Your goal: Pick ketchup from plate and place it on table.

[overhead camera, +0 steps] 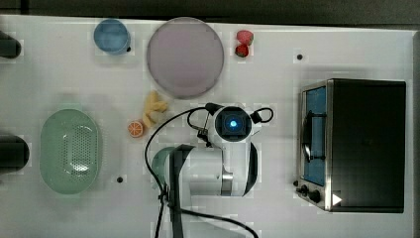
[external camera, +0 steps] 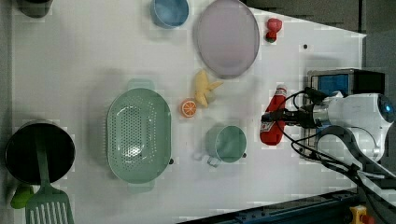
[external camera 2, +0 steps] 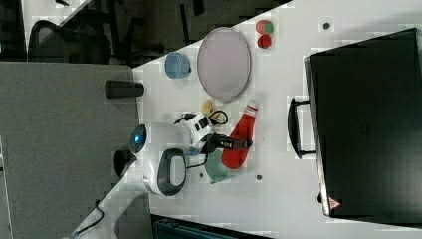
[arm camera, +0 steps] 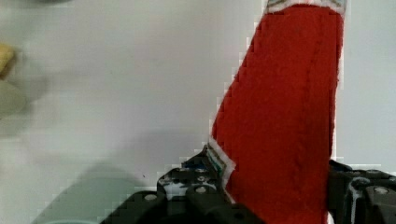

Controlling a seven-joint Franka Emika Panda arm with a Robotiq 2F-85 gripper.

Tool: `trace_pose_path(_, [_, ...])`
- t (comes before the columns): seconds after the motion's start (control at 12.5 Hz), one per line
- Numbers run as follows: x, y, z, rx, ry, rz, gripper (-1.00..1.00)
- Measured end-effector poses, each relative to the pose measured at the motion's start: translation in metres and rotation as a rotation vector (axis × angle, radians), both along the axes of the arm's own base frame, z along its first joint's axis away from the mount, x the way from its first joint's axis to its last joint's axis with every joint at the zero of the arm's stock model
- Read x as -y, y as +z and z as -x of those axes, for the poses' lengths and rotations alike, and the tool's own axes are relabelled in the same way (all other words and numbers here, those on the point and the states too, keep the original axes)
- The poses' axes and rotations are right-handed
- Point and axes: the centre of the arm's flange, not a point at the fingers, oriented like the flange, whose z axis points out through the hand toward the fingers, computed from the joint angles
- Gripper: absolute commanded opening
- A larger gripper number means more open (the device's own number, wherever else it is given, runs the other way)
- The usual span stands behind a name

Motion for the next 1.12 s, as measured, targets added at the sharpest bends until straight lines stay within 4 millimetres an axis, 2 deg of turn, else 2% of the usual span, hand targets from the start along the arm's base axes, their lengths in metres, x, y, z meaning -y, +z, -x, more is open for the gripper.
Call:
trace_pose_path(0.16, [0.000,-0.014,-0.001,0.001,-0.004,-0.007,0.86])
trace_pose_path(0.24, [0.001,-0.019,0.001,-0.001,-0.006,-0.008,1.00])
trace_pose_path(0.4, [-0.001,-0.017,-0.001,0.011,-0.001,-0.007,1.00])
trace_pose_path(0.56, [-0.001,-0.001,-0.007,0.039,0.007,0.004,1.00])
trace_pose_path(0.64, [0.001,0.014,-0.010,0.065,-0.004,0.008,1.00])
trace_pose_path(0.8, [0.007,0.063,-0.016,0.120,-0.076,0.024,1.00])
trace_pose_path(0.96, [0.010,0.128,-0.020,0.131,-0.177,0.049,1.00])
trace_pose_path(1.12, [0.006,0.202,-0.025,0.147,-0.287,0.074,1.00])
